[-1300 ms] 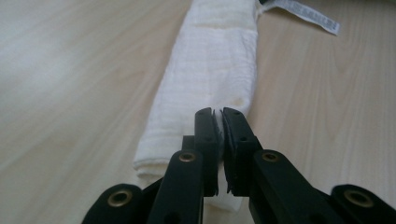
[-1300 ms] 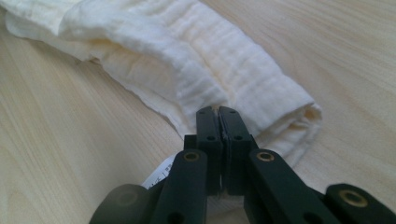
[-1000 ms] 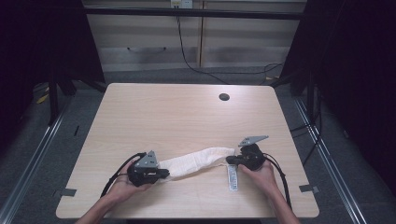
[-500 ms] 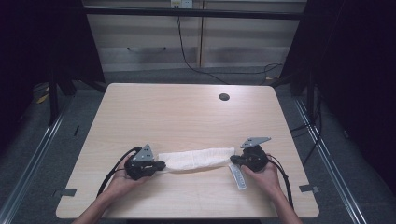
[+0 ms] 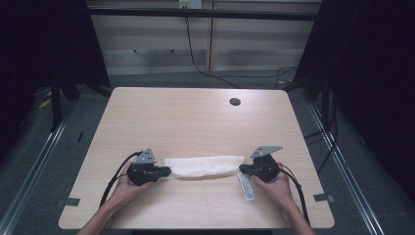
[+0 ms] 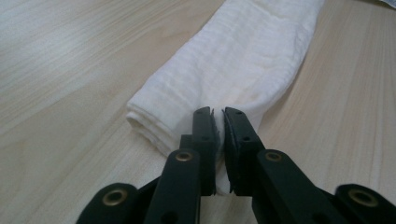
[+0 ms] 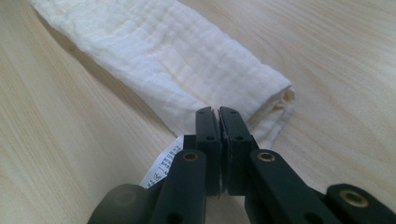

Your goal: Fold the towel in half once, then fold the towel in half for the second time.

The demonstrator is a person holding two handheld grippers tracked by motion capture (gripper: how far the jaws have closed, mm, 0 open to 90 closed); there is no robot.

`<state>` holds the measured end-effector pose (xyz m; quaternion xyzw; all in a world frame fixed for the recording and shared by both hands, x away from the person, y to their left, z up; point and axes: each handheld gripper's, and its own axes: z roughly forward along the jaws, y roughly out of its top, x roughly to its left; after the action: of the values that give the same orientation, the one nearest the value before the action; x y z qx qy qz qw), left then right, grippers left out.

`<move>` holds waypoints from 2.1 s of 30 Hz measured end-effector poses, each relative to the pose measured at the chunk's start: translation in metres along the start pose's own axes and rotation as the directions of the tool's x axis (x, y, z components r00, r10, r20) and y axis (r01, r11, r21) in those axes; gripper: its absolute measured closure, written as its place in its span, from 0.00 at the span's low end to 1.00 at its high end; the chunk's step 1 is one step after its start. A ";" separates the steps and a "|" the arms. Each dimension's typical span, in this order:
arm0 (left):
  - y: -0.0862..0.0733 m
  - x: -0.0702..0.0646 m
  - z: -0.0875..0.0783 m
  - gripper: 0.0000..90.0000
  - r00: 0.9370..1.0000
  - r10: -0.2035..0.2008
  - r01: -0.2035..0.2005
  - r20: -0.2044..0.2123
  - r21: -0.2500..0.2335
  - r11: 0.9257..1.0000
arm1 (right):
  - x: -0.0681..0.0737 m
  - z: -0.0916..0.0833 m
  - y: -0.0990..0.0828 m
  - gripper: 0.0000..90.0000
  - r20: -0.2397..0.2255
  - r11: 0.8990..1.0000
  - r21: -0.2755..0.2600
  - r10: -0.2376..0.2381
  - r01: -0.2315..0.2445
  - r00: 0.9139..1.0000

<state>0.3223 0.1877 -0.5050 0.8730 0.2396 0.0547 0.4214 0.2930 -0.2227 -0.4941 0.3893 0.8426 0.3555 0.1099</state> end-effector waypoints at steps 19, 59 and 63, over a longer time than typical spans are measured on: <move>0.000 0.000 -0.008 0.69 0.997 -0.060 0.062 0.050 -0.030 0.998 | 0.003 -0.008 -0.005 0.79 -0.051 0.998 -0.048 0.032 -0.035 0.998; -0.052 0.019 -0.112 0.23 0.901 -0.365 0.316 -0.234 -0.221 0.923 | -0.014 -0.103 -0.070 0.59 0.102 0.931 -0.299 0.250 -0.210 0.963; -0.067 0.021 -0.115 0.20 0.869 -0.436 0.385 -0.234 -0.236 0.892 | -0.013 -0.110 -0.076 0.59 0.125 0.919 -0.329 0.270 -0.217 0.955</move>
<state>0.2812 0.3147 -0.4851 0.7428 0.4716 0.1083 0.4628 0.2075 -0.3224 -0.4678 0.4974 0.7086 0.4610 0.1951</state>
